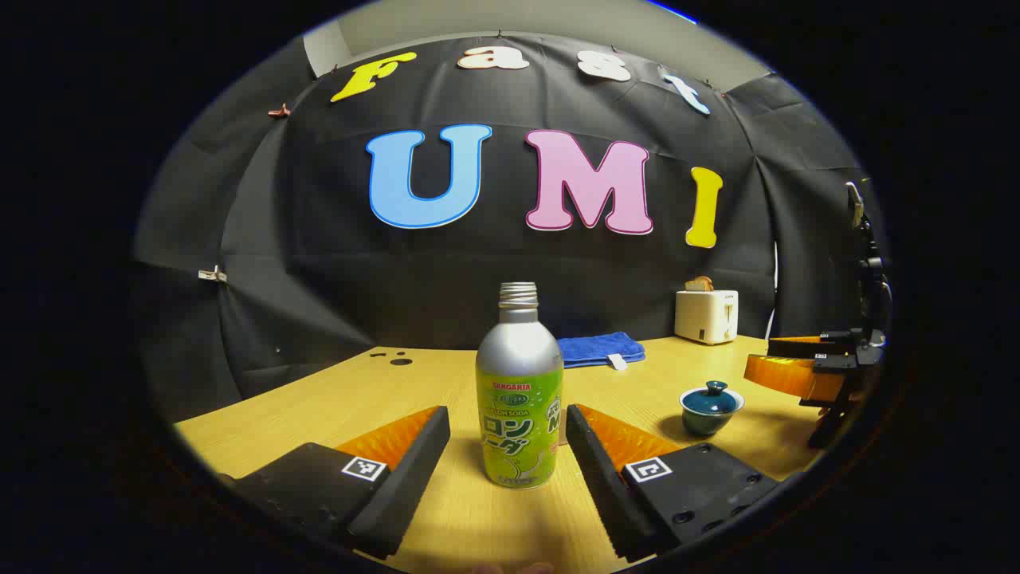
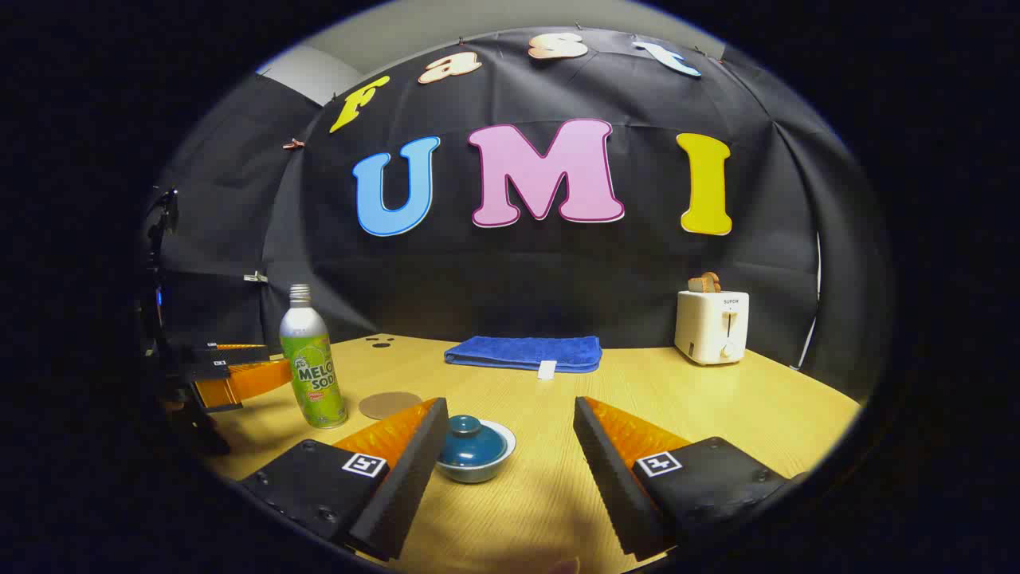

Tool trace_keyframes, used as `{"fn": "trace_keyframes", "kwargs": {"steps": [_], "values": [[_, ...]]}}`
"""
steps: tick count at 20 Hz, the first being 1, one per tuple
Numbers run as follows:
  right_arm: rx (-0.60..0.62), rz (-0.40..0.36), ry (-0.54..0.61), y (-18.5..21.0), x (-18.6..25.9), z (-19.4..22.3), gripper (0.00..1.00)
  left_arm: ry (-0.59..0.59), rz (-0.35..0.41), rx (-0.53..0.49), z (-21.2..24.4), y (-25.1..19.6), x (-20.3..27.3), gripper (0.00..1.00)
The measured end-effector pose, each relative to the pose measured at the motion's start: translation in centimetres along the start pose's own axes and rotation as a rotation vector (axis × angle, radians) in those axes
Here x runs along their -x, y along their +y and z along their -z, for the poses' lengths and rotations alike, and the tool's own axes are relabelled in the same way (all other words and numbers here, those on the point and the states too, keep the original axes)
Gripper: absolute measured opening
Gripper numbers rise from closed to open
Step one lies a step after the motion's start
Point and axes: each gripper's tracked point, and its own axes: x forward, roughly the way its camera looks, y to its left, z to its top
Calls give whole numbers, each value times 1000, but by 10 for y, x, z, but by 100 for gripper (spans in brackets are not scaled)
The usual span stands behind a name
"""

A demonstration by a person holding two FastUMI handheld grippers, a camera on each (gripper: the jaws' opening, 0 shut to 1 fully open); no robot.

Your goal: Open the teacup lid with one hand, grasp the water bottle and pour water into the teacup with the other hand; after pouring, place the water bottle on the coaster and then close the teacup lid.

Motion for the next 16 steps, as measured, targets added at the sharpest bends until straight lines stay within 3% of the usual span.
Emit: {"fn": "trace_keyframes", "kwargs": {"steps": [16], "values": [[-2,-11,1,1,0,0,98,-1,-1,-1,0,-1,-1,93]]}}
